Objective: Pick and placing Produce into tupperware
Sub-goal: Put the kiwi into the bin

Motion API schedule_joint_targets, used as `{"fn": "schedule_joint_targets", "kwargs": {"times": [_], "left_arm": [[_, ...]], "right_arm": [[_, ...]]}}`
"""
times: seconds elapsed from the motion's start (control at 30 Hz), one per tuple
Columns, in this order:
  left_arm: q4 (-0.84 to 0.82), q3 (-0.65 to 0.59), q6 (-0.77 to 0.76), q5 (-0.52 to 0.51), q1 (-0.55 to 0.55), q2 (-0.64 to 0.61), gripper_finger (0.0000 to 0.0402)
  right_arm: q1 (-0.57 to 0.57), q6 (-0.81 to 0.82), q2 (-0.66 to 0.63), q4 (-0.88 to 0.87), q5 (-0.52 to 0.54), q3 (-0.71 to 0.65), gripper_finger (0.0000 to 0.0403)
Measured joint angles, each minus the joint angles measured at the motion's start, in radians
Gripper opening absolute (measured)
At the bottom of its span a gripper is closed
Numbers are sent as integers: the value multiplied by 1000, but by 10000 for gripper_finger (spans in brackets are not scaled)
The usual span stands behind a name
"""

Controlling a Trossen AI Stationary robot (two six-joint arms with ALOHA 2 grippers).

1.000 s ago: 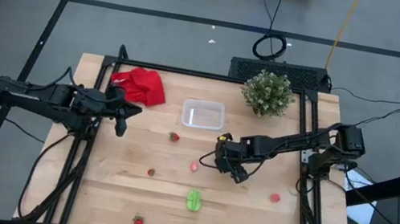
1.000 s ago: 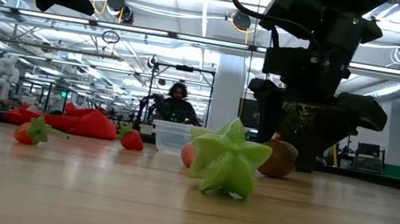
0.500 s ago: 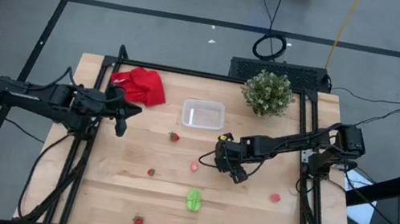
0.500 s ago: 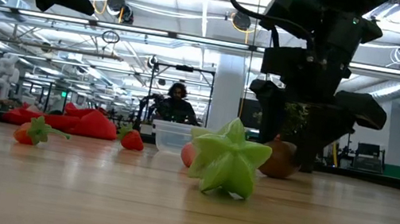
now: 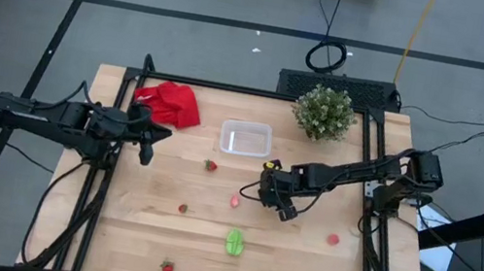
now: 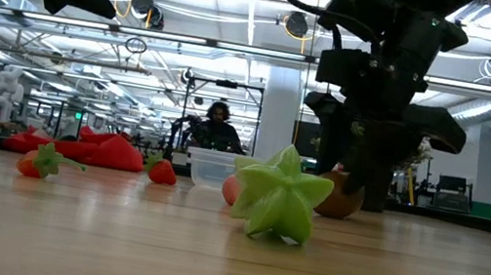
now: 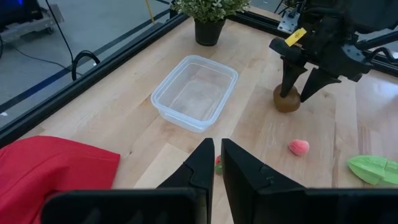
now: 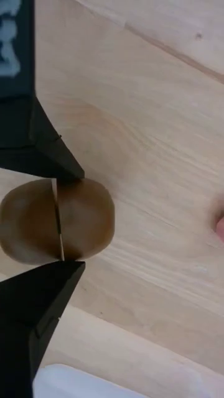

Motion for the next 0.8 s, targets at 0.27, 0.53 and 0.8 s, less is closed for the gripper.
{"fn": "schedule_joint_targets", "kwargs": {"times": [0.27, 0.53, 0.8], "left_arm": [[0, 0, 3, 0, 0, 0, 33], [0, 0, 3, 1, 0, 0, 33], [0, 0, 2, 1, 0, 0, 33]], "right_arm": [[0, 5, 0, 1, 2, 0, 179], [-1, 29, 0, -32, 0, 1, 180], [-23, 71, 0, -58, -46, 0, 201]]}}
